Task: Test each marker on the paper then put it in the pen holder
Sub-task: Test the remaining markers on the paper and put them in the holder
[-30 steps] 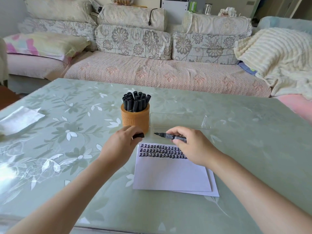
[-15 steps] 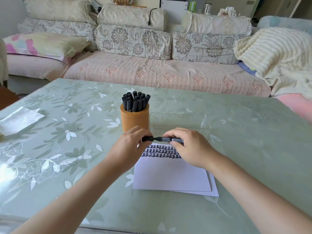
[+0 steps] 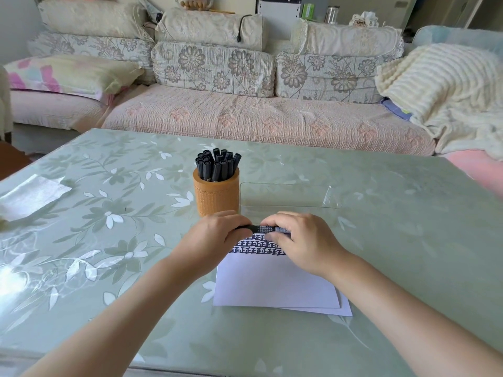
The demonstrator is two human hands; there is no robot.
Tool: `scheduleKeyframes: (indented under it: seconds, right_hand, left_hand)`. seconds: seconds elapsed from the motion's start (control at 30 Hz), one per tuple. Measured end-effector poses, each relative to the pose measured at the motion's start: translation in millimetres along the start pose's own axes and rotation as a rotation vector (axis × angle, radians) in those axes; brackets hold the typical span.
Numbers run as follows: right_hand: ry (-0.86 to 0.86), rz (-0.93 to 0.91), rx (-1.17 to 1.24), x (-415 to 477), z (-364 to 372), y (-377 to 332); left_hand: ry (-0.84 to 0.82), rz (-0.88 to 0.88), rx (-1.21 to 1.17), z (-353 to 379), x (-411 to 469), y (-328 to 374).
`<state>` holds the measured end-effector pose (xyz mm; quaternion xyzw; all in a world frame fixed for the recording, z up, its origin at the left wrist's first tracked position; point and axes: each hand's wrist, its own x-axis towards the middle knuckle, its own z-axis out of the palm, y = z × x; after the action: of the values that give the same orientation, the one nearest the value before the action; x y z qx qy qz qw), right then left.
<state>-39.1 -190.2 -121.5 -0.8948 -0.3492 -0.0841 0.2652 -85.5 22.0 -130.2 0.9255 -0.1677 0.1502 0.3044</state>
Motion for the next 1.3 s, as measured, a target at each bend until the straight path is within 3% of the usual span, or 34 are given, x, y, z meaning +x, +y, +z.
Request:
scheduleKeyframes:
  seconds: [0.43, 0.57, 0.67, 0.73, 0.87, 1.03, 1.3]
  right_hand:
    - [-0.189, 0.041, -0.077, 10, -12, -3]
    - [-0.084, 0.127, 0.099, 25, -15, -3]
    - [0.090, 0.154, 0.233, 38, -16, -4]
    - [0.194, 0.180, 0.331, 51, -20, -7]
    - [0.354, 0.272, 0.494, 92, -22, -14]
    - [0.483, 0.340, 0.614, 134, -11, -22]
    - [0.342, 0.367, 0.554, 151, 11, -20]
  left_hand:
    - [0.049, 0.159, 0.116, -9, 19, 5]
    - [0.337, 0.155, 0.099, -23, 39, 8]
    - [0.614, -0.026, 0.038, -39, 53, -7]
    - [0.665, -0.188, -0.027, -46, 57, -25]
    - [0.535, -0.412, -0.264, -53, 62, -52]
    - [0.313, -0.484, -0.503, -50, 68, -66]
    - [0.247, -0.440, -0.374, -44, 74, -72]
